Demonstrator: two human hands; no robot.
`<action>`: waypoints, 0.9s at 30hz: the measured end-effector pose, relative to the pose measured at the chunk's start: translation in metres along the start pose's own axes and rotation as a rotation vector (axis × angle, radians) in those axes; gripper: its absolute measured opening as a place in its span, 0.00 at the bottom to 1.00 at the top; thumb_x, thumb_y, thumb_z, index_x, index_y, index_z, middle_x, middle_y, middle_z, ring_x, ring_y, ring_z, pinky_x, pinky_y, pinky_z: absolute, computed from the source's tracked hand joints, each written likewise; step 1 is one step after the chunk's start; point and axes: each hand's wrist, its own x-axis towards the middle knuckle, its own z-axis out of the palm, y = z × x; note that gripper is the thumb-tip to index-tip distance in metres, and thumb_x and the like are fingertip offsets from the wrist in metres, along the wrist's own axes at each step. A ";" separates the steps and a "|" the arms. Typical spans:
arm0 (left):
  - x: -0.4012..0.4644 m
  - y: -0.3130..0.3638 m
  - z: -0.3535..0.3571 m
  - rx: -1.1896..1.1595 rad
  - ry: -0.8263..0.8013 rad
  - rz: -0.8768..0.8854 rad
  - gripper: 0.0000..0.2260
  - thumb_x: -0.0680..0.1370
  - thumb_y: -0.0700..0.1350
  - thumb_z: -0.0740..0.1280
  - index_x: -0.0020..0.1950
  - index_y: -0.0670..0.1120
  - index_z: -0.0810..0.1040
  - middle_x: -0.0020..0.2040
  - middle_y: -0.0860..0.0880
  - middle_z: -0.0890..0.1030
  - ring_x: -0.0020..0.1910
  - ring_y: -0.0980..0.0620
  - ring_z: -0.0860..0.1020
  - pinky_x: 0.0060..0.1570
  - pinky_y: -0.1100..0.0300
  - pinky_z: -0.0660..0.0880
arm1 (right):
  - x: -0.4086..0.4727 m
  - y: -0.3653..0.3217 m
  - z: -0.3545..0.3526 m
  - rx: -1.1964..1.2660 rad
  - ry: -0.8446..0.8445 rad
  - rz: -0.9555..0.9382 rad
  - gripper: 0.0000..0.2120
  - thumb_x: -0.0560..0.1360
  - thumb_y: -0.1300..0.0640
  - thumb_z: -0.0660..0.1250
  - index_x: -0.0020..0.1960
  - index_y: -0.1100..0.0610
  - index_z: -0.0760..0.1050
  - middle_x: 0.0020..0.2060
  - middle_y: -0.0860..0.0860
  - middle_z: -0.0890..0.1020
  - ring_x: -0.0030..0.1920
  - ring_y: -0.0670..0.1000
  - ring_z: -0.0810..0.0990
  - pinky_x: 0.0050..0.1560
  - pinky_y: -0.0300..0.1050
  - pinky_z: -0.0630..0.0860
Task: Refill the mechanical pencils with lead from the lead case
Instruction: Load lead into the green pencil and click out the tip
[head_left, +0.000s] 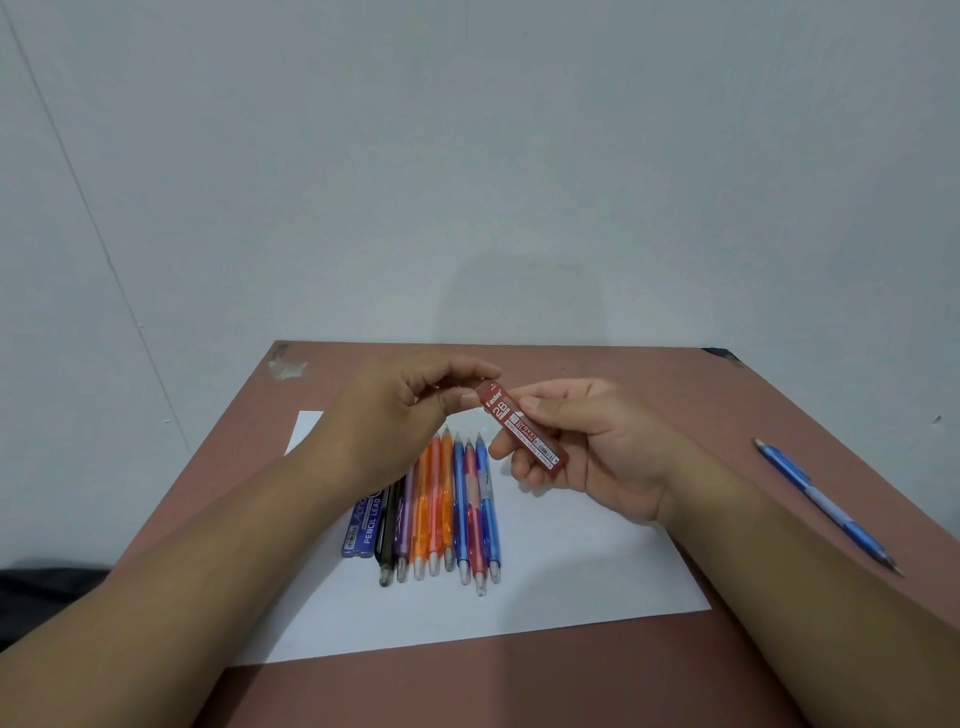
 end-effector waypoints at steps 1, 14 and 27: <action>0.000 0.000 0.000 0.002 0.011 0.006 0.16 0.80 0.42 0.68 0.52 0.67 0.78 0.49 0.68 0.83 0.53 0.67 0.80 0.50 0.76 0.72 | 0.000 0.000 0.000 0.012 -0.003 0.005 0.14 0.80 0.58 0.64 0.59 0.65 0.80 0.47 0.67 0.84 0.38 0.57 0.81 0.39 0.48 0.80; 0.001 0.001 -0.002 0.029 0.103 -0.007 0.09 0.77 0.47 0.71 0.48 0.63 0.78 0.45 0.64 0.83 0.47 0.61 0.82 0.49 0.61 0.79 | -0.002 -0.001 -0.001 0.104 -0.063 0.045 0.19 0.75 0.57 0.67 0.61 0.67 0.79 0.51 0.66 0.84 0.43 0.57 0.85 0.47 0.49 0.84; -0.002 0.006 0.001 -0.051 0.159 -0.109 0.12 0.77 0.56 0.65 0.58 0.57 0.80 0.42 0.56 0.82 0.45 0.59 0.80 0.43 0.70 0.75 | 0.005 0.000 -0.003 0.090 0.085 -0.111 0.15 0.74 0.55 0.69 0.57 0.60 0.84 0.52 0.60 0.86 0.44 0.51 0.83 0.47 0.47 0.79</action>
